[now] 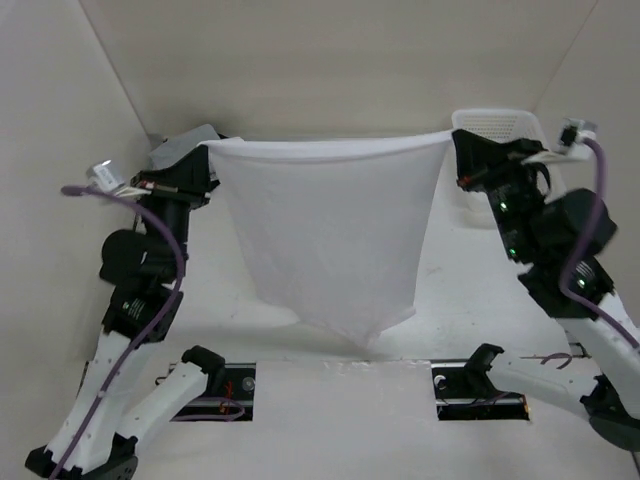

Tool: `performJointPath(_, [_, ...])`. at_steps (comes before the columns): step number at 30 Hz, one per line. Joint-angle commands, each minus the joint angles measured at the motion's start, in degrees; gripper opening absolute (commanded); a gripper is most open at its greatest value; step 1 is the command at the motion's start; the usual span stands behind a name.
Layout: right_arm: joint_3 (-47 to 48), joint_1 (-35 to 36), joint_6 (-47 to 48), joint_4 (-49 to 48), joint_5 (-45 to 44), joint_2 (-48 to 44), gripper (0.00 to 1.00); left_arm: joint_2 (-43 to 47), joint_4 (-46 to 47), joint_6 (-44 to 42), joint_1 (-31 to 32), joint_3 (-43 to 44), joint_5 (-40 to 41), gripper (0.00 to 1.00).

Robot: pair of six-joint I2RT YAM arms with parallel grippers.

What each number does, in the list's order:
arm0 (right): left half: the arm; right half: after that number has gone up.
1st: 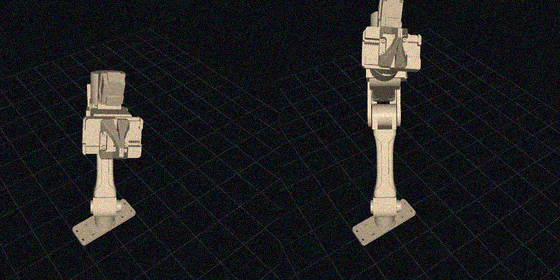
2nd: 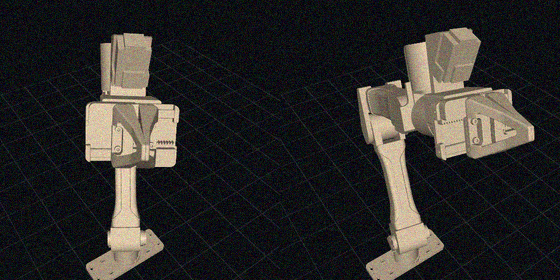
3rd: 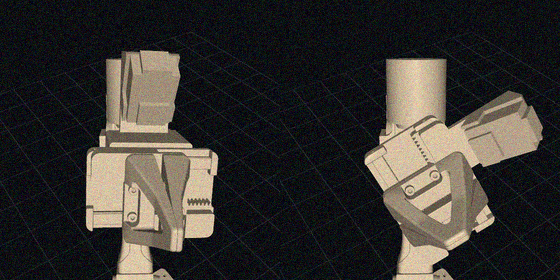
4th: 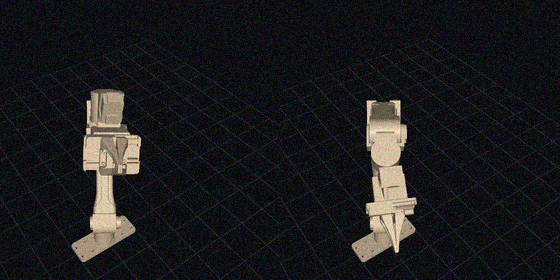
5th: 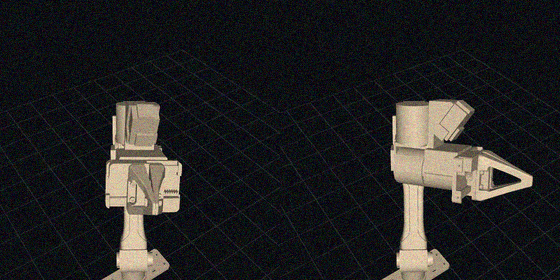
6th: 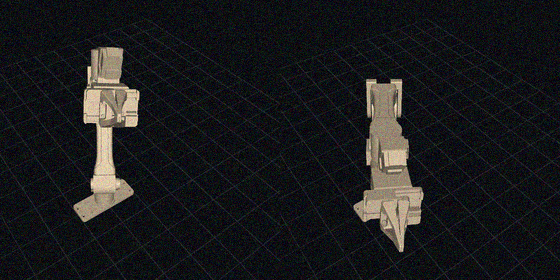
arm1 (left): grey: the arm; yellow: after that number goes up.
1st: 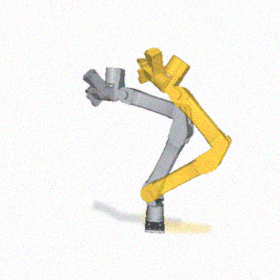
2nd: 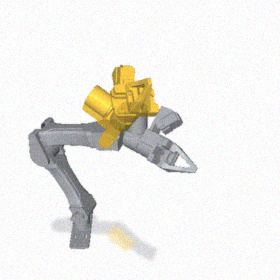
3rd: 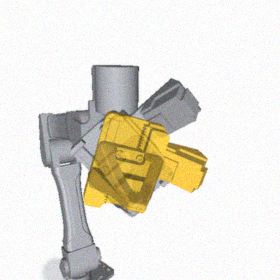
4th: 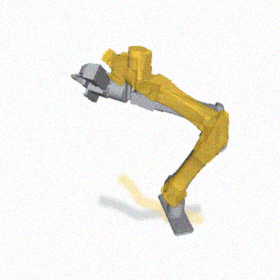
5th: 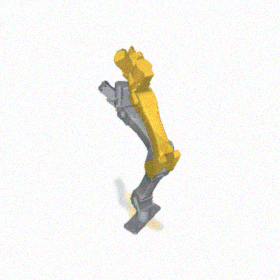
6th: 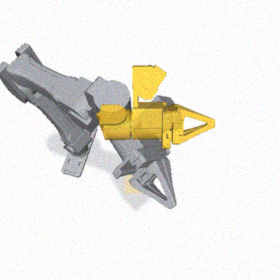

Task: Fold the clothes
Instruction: Flatten the tank top out

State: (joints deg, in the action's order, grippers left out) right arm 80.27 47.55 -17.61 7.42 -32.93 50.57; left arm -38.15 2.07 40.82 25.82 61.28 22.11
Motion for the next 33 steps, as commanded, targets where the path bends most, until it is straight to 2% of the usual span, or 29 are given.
performJointPath(1, [1.99,-11.08,-4.17,-1.09,14.70,8.38,0.00,-9.81,4.34,-1.09,-2.83,-0.63,0.48,0.01])
performJointPath(5, [7.51,-22.79,-8.93,-2.59,25.18,20.86,0.00,-21.06,7.16,3.55,-11.08,2.34,-4.61,0.01])
performJointPath(10, [22.79,-27.99,-10.08,0.48,28.79,33.97,0.00,-34.60,6.81,6.46,-17.42,16.29,-12.25,0.01])
performJointPath(14, [35.80,-28.08,-9.38,4.70,29.15,38.20,0.00,-37.00,5.49,6.47,-19.45,23.88,-14.28,0.01])
performJointPath(20, [43.30,-28.00,-7.71,8.22,28.71,37.95,0.00,-34.45,5.41,6.20,-22.53,26.88,-15.51,0.01])
performJointPath(23, [40.07,-27.56,-7.53,8.31,28.53,35.66,0.00,-32.78,4.79,5.94,-22.97,26.09,-15.60,0.01])
performJointPath(26, [30.33,-27.21,-8.06,6.30,27.83,30.66,0.00,-29.71,5.31,5.94,-22.01,20.57,-14.55,0.01])
performJointPath(31, [5.91,-24.58,-9.64,1.03,24.76,18.28,0.00,-20.76,6.37,6.20,-18.67,4.59,-12.01,0.01])
performJointPath(33, [-6.64,-22.03,-11.65,-1.52,22.83,11.61,0.00,-15.05,6.20,6.64,-16.65,-5.15,-10.52,0.01])
